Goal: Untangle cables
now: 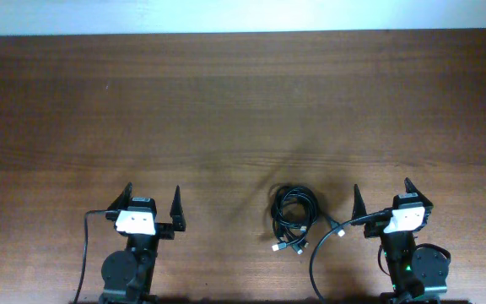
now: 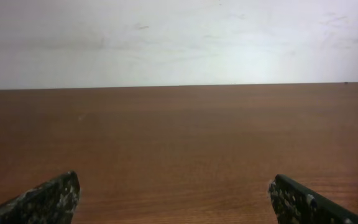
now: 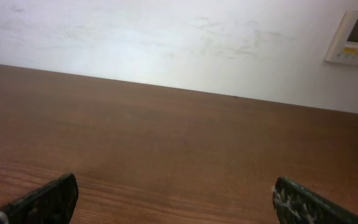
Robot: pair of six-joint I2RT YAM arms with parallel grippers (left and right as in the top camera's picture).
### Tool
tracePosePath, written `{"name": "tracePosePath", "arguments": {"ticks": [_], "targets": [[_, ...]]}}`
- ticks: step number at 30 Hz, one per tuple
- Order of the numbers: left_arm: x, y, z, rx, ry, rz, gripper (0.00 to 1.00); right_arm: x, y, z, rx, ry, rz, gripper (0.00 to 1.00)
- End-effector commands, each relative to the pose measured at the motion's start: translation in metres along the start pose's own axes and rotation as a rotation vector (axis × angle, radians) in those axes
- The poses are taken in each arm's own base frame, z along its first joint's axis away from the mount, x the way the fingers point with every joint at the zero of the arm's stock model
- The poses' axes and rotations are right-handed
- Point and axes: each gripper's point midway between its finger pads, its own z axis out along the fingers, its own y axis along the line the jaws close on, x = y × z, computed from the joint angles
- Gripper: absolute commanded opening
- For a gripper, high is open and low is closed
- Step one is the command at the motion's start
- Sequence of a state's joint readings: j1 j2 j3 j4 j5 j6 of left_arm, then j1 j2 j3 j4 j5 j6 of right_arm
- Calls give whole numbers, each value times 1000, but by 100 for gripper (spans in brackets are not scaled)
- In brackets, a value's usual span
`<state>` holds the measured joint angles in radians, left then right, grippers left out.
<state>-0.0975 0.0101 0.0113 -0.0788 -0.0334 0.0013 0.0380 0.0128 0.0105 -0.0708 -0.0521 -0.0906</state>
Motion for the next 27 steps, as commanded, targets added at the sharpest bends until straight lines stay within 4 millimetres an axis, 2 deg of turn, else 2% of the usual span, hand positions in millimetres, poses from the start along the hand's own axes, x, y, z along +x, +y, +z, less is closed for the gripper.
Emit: {"name": "tracePosePath", "arguments": {"ticks": [1,9,14,18,27], "targets": [[0,3,0,-15,0,14,99,1,2,0,-13,-2,-6,99],[0,2,0,-10,0,14,99,1,2,0,-13,-2,-6,99],[-3,-6,-3,39,14,14,99,1,2,0,-13,-2,-6,99],[-19,-14,-10,85,20,14,99,1,2,0,-13,-2,-6,99],[-38,-15,-23,96,101,13,99,1,2,0,-13,-2,-6,99]]}}
